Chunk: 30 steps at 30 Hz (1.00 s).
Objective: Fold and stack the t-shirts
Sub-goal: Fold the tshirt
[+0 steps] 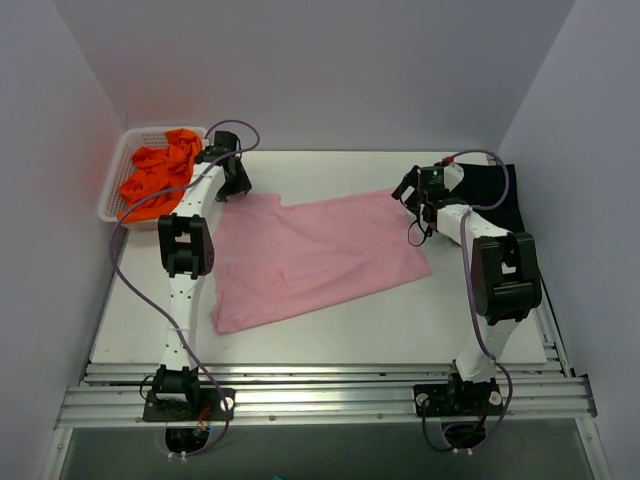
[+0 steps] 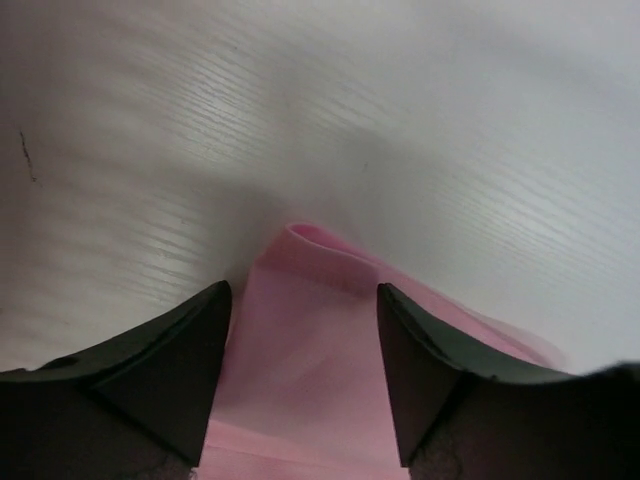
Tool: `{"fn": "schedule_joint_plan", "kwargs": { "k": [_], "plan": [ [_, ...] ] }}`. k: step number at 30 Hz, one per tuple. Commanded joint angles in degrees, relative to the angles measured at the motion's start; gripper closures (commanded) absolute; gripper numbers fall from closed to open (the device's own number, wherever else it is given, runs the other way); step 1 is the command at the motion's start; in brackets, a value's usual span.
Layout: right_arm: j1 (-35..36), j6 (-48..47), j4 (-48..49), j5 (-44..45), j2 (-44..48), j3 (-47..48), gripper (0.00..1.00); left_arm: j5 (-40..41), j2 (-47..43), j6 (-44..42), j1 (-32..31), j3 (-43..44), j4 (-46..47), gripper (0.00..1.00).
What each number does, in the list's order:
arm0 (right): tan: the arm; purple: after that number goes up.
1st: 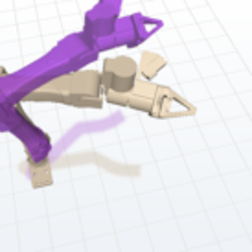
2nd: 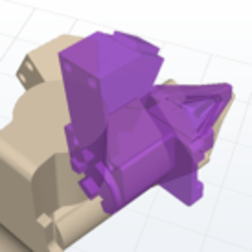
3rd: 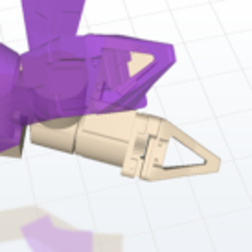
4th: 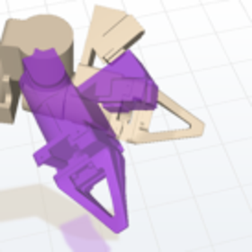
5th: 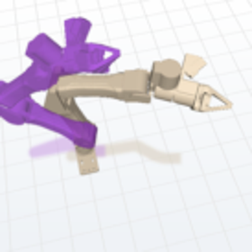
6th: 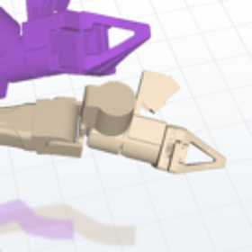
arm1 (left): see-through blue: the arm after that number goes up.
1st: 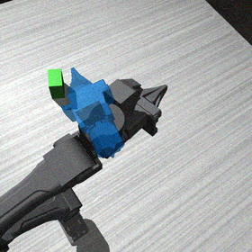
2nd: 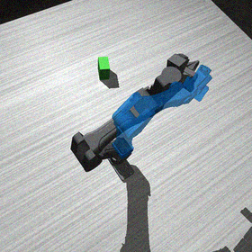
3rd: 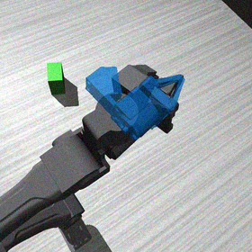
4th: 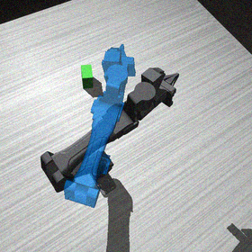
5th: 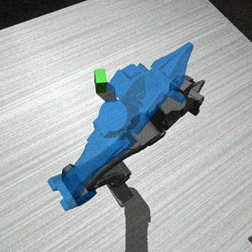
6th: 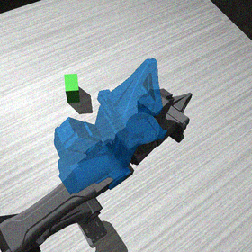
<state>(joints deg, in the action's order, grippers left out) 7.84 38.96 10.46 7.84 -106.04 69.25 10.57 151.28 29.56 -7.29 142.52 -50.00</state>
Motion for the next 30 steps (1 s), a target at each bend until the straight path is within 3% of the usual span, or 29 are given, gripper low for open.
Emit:
{"fn": "schedule_joint_plan", "kwargs": {
  "k": [1,2,5,12,20,26,30],
  "plan": [
    [-0.7,0.2,1.6,-1.1,3.1,-0.7,0.03,0.9,3.3,0.5,1.0,2.7,-5.8,0.34],
    [-0.7,0.2,1.7,-1.2,2.9,-0.6,0.03,0.8,3.5,0.5,1.0,2.9,-6.1,0.46],
    [-0.7,0.2,2.0,-1.4,2.0,-0.7,0.03,0.2,4.1,0.2,1.1,4.1,-6.4,0.62],
    [-0.7,-0.4,2.6,-3.0,-2.5,2.1,0.04,-1.6,4.3,-0.2,1.6,3.9,-5.6,0.84],
    [-0.7,-1.6,-1.6,-4.5,-12.1,15.6,0.04,-2.8,3.5,-0.6,2.1,3.5,-2.9,0.98],
    [-0.4,-2.1,-2.4,-4.4,-15.1,19.4,0.05,-5.6,1.8,-1.2,2.7,3.6,0.6,0.98],
    [-0.3,-3.6,-3.2,-6.2,-18.2,22.8,0.05,-6.7,-2.5,-1.2,2.7,-3.3,8.3,0.98]
  ]
}}
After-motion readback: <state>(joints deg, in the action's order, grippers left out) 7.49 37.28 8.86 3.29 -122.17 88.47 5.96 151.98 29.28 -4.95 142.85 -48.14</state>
